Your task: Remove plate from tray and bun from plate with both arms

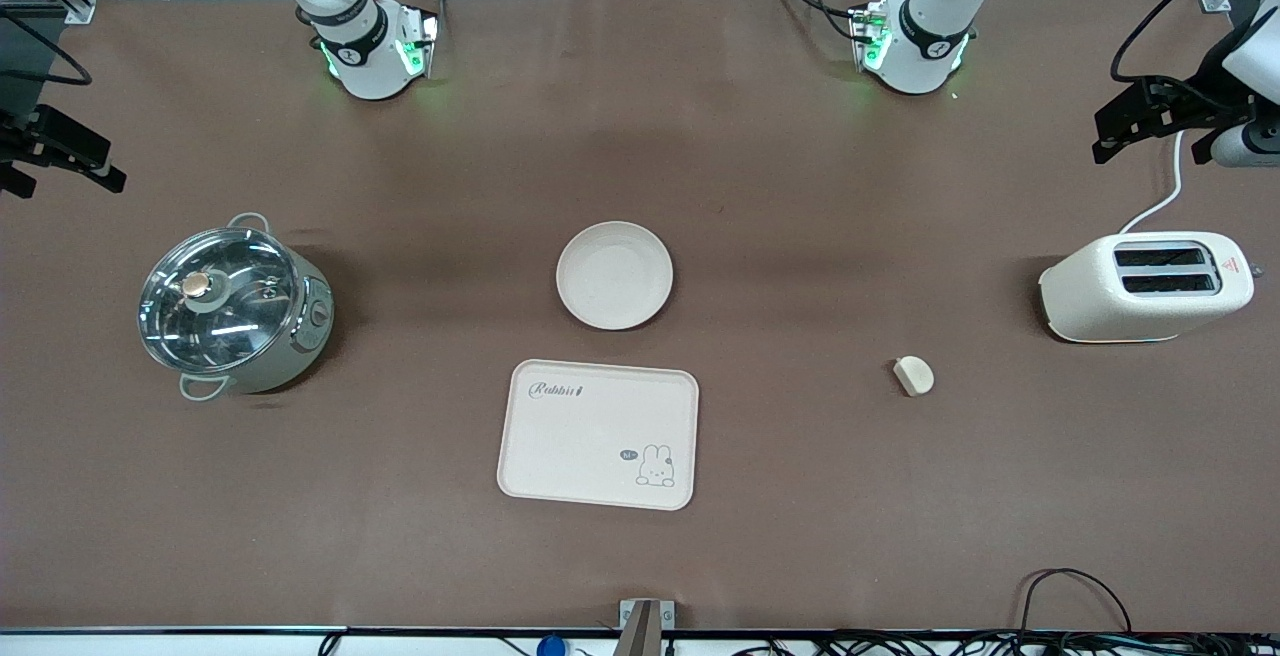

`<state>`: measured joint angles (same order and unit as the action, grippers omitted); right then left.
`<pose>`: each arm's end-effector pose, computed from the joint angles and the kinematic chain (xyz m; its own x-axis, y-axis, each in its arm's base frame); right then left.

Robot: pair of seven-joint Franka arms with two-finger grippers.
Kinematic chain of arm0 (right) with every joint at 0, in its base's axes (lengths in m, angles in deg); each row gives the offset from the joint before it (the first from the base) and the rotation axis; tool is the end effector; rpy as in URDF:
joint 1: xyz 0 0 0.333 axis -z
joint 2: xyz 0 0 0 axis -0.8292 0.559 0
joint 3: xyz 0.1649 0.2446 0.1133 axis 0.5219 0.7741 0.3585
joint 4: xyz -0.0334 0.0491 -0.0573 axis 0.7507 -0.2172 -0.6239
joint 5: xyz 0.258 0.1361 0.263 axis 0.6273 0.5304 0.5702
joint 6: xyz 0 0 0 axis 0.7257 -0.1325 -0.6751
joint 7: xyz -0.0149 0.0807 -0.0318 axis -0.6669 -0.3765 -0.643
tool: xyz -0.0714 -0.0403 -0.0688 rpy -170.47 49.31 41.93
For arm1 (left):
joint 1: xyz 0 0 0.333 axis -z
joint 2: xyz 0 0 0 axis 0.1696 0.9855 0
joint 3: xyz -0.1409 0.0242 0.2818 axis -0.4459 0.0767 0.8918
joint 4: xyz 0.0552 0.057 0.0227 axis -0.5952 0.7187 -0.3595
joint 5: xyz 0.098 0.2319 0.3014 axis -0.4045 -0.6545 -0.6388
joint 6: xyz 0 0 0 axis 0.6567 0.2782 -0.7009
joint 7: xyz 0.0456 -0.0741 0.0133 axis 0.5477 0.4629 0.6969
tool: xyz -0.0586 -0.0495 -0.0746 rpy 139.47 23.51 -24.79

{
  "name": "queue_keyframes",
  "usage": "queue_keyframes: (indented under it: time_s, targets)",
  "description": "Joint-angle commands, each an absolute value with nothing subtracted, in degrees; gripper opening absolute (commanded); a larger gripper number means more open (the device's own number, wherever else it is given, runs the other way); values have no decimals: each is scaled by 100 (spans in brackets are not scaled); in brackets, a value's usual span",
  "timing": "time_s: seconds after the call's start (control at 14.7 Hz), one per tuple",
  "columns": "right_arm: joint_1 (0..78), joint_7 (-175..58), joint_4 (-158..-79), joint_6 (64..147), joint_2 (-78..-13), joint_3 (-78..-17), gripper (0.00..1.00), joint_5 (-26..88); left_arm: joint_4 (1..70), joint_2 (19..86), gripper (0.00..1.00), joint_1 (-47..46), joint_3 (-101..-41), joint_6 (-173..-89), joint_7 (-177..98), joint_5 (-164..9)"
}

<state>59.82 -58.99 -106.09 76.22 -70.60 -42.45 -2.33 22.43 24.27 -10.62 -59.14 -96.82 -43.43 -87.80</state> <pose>0.5382 -0.0338 0.6625 0.9994 0.0204 0.0286 0.0221 -0.9980 -0.0591 0.5242 -0.0512 0.6677 0.9985 -0.0512 -0.0173 -0.0516 -0.9983 -0.0286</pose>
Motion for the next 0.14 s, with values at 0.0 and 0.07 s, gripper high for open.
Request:
queue_keyframes:
  time_s: [0.0, 0.07]
  targets:
    - [5970, -5856, -10823, 7646, -7269, -4273, 100, -172, 2168, 2479, 100, -1020, -5972, -9667, -4389, -8703]
    - [5970, -5865, -10832, 7646, -7269, -4290, 100, -172, 2159, 2497, 100, -1020, -5981, -9667, -4346, -8694]
